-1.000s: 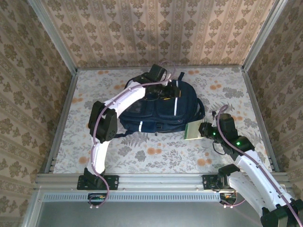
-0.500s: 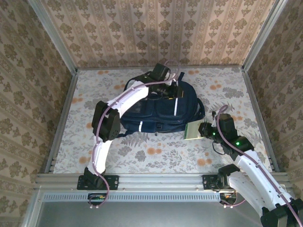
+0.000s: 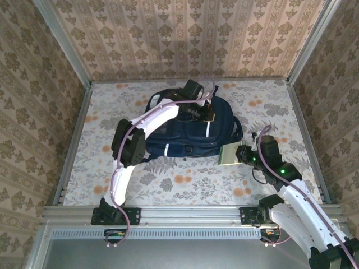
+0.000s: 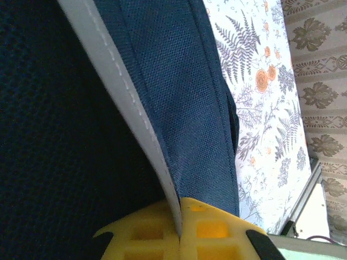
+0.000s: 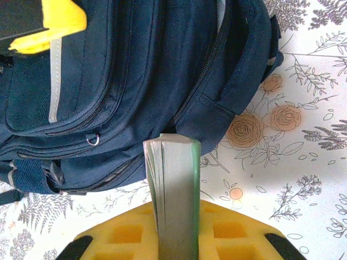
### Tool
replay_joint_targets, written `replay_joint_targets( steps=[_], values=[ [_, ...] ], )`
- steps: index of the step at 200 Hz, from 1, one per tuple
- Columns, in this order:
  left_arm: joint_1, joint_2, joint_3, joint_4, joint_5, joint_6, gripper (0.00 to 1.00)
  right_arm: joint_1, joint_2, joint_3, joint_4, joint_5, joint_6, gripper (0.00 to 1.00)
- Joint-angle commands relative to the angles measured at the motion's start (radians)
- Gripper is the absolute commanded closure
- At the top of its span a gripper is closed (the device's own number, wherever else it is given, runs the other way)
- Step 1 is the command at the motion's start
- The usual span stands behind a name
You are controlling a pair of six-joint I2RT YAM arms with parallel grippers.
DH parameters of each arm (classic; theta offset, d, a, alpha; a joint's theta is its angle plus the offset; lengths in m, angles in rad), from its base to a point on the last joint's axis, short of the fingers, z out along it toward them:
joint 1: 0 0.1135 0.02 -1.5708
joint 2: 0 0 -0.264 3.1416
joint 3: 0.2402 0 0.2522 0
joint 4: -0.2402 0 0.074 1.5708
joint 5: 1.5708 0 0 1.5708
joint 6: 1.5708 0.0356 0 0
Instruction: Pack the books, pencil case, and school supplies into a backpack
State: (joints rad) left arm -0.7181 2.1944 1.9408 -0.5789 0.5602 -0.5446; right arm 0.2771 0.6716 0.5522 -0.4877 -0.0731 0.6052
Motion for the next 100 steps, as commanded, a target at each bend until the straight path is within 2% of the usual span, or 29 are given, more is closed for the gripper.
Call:
replay_joint_targets(
  steps=[1, 36, 69, 100],
  values=[
    [0.031, -0.147, -0.026, -0.038, 0.021, 0.062, 1.00, -0.008, -0.065, 0.042, 0.001, 0.044, -0.004, 0.84],
    [0.071, -0.278, -0.032, -0.160, 0.037, 0.138, 1.00, -0.008, -0.133, 0.057, 0.005, 0.038, 0.001, 0.84],
    [0.123, -0.411, -0.118, -0.169, 0.073, 0.148, 1.00, -0.009, -0.170, 0.056, 0.050, 0.026, 0.039, 0.83],
    [0.134, -0.472, -0.174, -0.199, 0.156, 0.165, 1.00, -0.008, -0.129, 0.020, 0.199, -0.028, 0.139, 0.82]
  ],
)
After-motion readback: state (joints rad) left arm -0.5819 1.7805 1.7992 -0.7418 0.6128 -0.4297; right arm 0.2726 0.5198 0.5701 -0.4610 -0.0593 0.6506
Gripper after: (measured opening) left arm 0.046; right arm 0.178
